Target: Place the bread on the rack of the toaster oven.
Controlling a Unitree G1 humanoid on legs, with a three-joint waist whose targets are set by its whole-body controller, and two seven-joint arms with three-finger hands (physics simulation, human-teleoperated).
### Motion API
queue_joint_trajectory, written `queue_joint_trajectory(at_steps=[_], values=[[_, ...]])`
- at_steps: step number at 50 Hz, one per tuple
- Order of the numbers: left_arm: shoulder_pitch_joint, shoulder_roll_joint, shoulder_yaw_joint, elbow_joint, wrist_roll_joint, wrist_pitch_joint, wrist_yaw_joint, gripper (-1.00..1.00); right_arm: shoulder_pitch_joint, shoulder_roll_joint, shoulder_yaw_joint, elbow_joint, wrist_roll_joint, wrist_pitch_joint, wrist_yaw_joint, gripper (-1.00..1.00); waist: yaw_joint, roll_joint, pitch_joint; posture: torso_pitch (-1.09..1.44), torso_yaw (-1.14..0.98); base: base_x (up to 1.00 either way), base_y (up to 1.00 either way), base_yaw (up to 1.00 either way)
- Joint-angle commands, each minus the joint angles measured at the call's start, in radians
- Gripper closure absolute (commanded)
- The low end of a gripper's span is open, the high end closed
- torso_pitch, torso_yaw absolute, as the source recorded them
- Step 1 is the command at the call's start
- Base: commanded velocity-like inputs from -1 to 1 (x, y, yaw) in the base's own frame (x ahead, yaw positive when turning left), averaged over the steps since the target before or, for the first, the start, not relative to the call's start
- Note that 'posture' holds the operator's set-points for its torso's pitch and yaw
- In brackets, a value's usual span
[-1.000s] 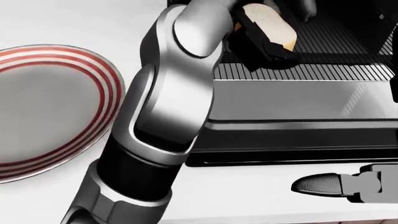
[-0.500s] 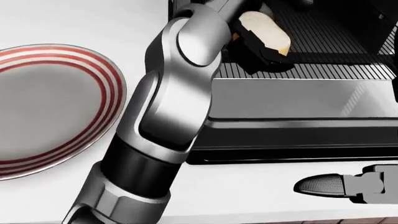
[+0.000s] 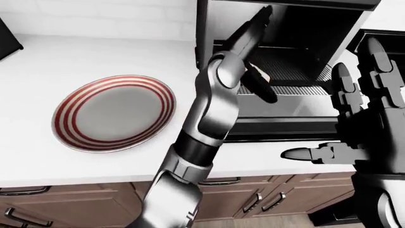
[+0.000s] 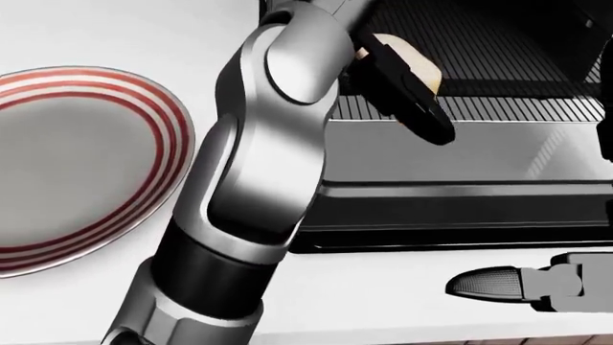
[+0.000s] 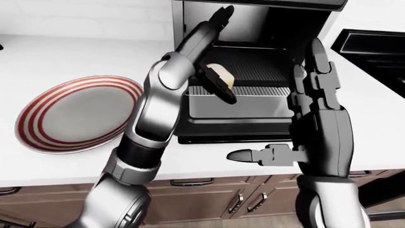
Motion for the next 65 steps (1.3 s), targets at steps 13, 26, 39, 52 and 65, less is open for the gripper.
queue_joint_trajectory(at_steps=[13,26,39,52,65], values=[[-0.002,-0.065,-0.04,-0.396,0.092,0.193,-0.159,-0.98,-0.013,-0.046,-0.037,-0.022,0.033,-0.028,-0.021,-1.0,0.001,-0.006,-0.016,0.0,0.0,0.0,0.0,0.0],[0.007,0.105,-0.002,-0.724,0.242,0.422,-0.315,-1.0,-0.001,-0.097,-0.03,-0.022,0.08,-0.047,-0.08,-1.0,-0.003,0.002,-0.006,0.0,0.0,0.0,0.0,0.0],[0.191,0.318,0.119,-0.946,0.368,0.439,-0.486,-1.0,-0.068,0.024,-0.002,-0.023,-0.065,0.026,0.036,-1.0,-0.003,0.017,-0.007,0.0,0.0,0.0,0.0,0.0],[0.402,0.437,0.231,-1.059,0.289,0.424,-0.444,-1.0,-0.122,0.044,0.002,-0.022,-0.121,0.085,0.076,-1.0,-0.004,0.034,-0.013,0.0,0.0,0.0,0.0,0.0],[0.66,0.54,0.44,-1.007,-0.124,0.278,-0.095,-1.0,-0.211,0.087,0.003,-0.023,-0.269,0.218,0.158,-1.0,-0.007,0.052,-0.019,0.0,0.0,0.0,0.0,0.0]])
